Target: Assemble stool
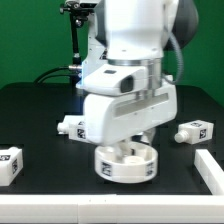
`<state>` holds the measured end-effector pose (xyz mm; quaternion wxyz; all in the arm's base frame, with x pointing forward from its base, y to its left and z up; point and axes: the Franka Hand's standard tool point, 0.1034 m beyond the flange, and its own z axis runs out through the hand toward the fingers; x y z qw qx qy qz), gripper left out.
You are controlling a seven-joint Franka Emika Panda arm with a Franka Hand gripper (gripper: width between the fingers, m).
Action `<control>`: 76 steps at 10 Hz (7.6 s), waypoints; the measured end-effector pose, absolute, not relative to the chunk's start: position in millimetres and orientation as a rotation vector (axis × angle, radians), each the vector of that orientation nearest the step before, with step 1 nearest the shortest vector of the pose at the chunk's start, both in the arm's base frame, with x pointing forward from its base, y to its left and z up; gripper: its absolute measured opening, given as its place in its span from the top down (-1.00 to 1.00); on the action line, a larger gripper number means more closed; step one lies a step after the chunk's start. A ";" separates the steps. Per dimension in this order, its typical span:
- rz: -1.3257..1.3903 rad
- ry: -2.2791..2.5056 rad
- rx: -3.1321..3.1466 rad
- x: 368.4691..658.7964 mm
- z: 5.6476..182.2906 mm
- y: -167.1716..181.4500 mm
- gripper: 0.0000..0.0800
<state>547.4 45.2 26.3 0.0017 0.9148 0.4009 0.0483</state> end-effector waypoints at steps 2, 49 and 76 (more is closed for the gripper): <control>0.120 1.347 2.836 567.5 25.3 65.3 0.22; -0.130 0.047 3.228 510.7 65.6 104.9 -0.62; -1.422 -1.443 2.996 433.0 28.0 143.0 -0.62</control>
Offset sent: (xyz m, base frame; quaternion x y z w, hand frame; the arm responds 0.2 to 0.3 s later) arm 0.0000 0.0000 0.0000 0.0000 0.0000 0.0000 1.0000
